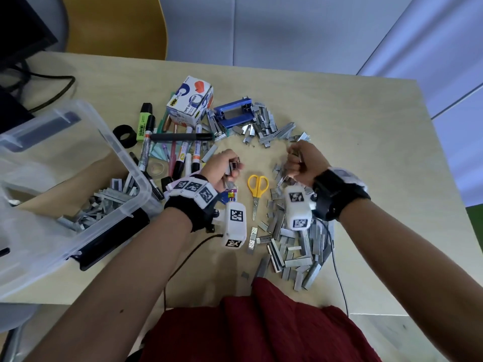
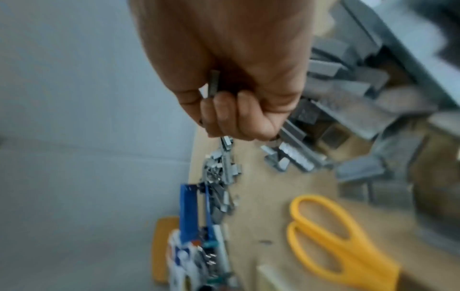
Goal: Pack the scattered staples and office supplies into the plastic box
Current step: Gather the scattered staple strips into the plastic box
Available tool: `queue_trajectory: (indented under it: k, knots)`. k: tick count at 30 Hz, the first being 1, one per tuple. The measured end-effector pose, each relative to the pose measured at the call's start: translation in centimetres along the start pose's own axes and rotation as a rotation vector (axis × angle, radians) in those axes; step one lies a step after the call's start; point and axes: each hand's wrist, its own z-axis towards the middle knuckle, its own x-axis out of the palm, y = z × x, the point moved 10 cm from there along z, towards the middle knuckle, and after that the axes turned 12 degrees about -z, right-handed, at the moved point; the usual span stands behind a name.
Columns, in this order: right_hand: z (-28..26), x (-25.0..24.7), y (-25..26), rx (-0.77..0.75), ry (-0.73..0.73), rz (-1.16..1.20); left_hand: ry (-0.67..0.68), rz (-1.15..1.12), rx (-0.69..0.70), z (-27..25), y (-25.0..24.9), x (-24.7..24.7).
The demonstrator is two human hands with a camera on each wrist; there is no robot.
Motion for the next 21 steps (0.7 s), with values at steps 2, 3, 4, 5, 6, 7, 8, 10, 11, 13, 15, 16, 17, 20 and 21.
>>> queue_trajectory:
  k: [2, 3, 4, 5, 6, 7, 8, 10, 11, 13, 15, 16, 17, 20, 21]
  knots:
    - [-0.5, 0.5, 0.1, 0.01, 0.076, 0.166, 0.055, -0.169, -0.049, -0.5, 0.3, 0.7]
    - [-0.7, 0.6, 0.2, 0.008, 0.089, 0.199, 0.07, -0.223, -0.059, -0.7, 0.2, 0.9]
    - [-0.9, 0.5, 0.2, 0.012, 0.085, 0.204, 0.078, -0.264, -0.062, -0.8, 0.2, 1.0]
    - [-1.0, 0.4, 0.1, 0.019, 0.077, 0.19, 0.084, -0.296, -0.067, -1.0, 0.1, 1.2]
    - [-1.0, 0.1, 0.0, 0.025, 0.059, 0.152, 0.089, -0.316, -0.072, -1.0, 0.2, 1.3]
    - [-1.0, -0.4, -0.1, 0.034, 0.034, 0.104, 0.098, -0.327, -0.081, -1.1, 0.3, 1.5]
    - [-1.0, -1.0, -0.1, 0.038, -0.008, 0.032, 0.11, -0.327, -0.095, -1.1, 0.4, 1.7]
    - [-0.9, -2.4, 0.5, 0.003, -0.145, -0.201, 0.127, -0.301, -0.139, -1.2, 1.0, 1.9]
    - [-0.9, -3.1, 1.2, -0.036, -0.227, -0.353, 0.13, -0.283, -0.165, -1.2, 1.3, 2.0]
    - [-1.1, -3.7, 2.6, -0.107, -0.354, -0.705, 0.141, -0.247, -0.212, -1.3, 2.0, 2.3]
    - [-1.4, -3.0, 3.5, -0.156, -0.413, -1.105, 0.146, -0.173, -0.235, -1.3, 2.4, 2.5]
    - [-1.5, -2.4, 3.6, -0.164, -0.427, -1.283, 0.144, -0.109, -0.226, -1.2, 2.6, 2.5]
    - [-1.7, -1.8, 3.5, -0.164, -0.438, -1.416, 0.14, -0.038, -0.21, -1.1, 2.6, 2.5]
    - [-2.2, -0.4, 2.9, -0.153, -0.441, -1.624, 0.117, 0.149, -0.165, -0.6, 2.9, 2.6]
    - [-2.2, -0.1, 2.6, -0.147, -0.434, -1.653, 0.092, 0.197, -0.15, -0.4, 2.8, 2.5]
